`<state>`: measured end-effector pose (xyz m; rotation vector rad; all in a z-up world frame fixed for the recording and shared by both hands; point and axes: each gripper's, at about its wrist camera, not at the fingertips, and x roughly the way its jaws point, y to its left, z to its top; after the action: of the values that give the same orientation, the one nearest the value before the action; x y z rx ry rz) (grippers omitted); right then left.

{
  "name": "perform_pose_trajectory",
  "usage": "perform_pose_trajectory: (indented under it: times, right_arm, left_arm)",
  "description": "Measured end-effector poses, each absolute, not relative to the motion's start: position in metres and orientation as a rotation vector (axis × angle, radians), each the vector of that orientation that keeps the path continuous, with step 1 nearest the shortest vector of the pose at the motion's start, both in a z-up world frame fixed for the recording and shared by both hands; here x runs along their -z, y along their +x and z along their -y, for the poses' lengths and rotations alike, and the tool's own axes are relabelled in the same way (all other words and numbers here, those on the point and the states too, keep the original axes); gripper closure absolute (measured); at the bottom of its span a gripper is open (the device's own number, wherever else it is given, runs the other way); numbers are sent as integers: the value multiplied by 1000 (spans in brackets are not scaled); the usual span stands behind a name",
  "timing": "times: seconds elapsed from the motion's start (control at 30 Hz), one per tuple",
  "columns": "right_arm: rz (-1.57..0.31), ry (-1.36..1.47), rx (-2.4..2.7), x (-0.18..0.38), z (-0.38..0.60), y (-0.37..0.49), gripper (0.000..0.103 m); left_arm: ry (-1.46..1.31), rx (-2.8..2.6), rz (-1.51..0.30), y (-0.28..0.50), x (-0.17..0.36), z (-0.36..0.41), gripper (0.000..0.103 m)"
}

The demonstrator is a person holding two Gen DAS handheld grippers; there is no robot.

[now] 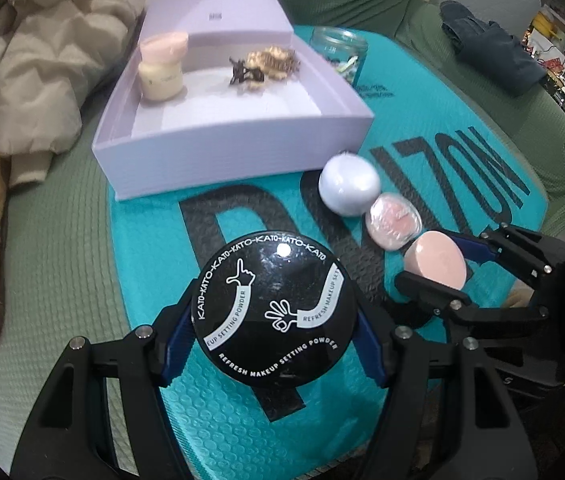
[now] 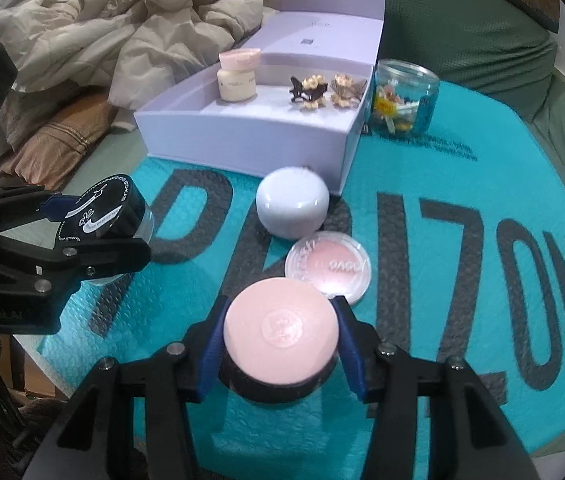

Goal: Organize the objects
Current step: 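Lift black compact with left tool while right lifts pink compact, then carry black compact with left tool while right carries pink compact toward box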

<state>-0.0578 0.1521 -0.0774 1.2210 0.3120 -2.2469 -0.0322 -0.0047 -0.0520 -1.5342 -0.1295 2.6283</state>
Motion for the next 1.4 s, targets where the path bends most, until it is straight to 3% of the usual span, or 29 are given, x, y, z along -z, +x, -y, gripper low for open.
perform_pose_trajectory:
  times: [0.63, 1.4]
  right_arm:
    - [-363, 1080, 2262, 13, -133, -81, 52]
    - [-357, 1086, 2197, 21, -94, -128, 52]
  left_arm:
    - [-1374, -2692, 4, -51, 2, 13, 36]
    - [-1353, -2756, 17, -104, 1, 56, 36]
